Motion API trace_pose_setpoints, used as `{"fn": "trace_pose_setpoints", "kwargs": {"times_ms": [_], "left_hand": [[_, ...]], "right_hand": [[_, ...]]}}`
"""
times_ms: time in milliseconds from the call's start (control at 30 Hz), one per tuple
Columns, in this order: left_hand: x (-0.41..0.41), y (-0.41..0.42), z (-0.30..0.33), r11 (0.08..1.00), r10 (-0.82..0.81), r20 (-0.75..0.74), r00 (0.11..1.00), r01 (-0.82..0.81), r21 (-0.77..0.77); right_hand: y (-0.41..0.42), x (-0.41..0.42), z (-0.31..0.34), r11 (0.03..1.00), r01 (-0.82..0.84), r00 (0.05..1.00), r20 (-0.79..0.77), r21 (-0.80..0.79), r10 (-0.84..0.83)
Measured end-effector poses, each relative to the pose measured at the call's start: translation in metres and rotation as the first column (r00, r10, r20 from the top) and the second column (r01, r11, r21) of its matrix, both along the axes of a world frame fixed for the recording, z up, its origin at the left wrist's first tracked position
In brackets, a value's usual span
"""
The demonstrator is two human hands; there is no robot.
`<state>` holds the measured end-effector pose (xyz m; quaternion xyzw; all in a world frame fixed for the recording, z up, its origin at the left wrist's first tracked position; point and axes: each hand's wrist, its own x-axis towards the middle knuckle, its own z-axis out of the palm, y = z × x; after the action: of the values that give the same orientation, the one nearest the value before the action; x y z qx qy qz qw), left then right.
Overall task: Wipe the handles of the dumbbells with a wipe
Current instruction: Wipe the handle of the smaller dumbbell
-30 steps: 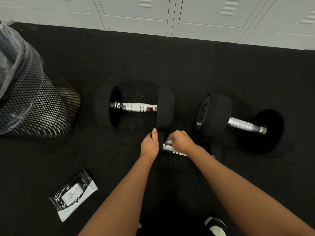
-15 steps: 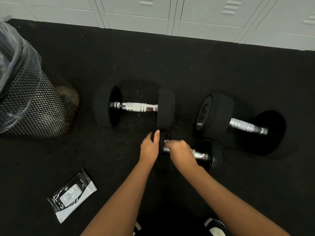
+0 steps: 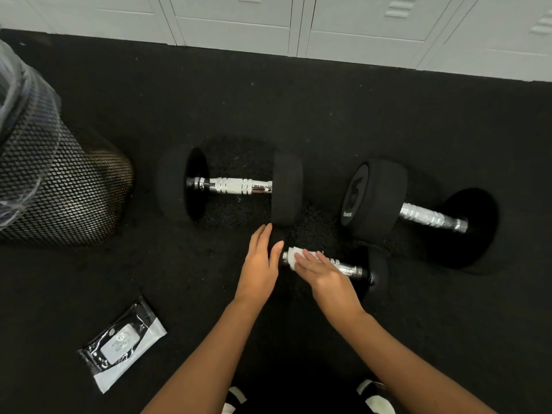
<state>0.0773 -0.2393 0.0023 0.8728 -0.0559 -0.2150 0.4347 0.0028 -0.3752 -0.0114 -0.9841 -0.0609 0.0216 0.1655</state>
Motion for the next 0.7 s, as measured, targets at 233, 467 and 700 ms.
{"fn": "trace_pose_setpoints", "kwargs": {"times_ms": [233, 467, 700], "left_hand": [[-0.006, -0.003, 0.002, 1.0, 0.021, 0.095, 0.995, -0.021, 0.001], [-0.002, 0.0, -0.002, 0.997, 0.03, 0.07, 0.997, -0.025, -0.074], [-0.002, 0.005, -0.006, 0.996, -0.029, 0.071, 0.997, 0.035, -0.08]], "right_hand": [[0.006, -0.005, 0.001, 0.997, -0.074, 0.997, 0.004, -0.032, 0.074], [0.013, 0.007, 0.0, 1.0, 0.005, 0.999, 0.047, -0.024, -0.004], [0.011, 0.01, -0.001, 0.998, 0.051, 0.997, 0.064, -0.021, -0.05]]}}
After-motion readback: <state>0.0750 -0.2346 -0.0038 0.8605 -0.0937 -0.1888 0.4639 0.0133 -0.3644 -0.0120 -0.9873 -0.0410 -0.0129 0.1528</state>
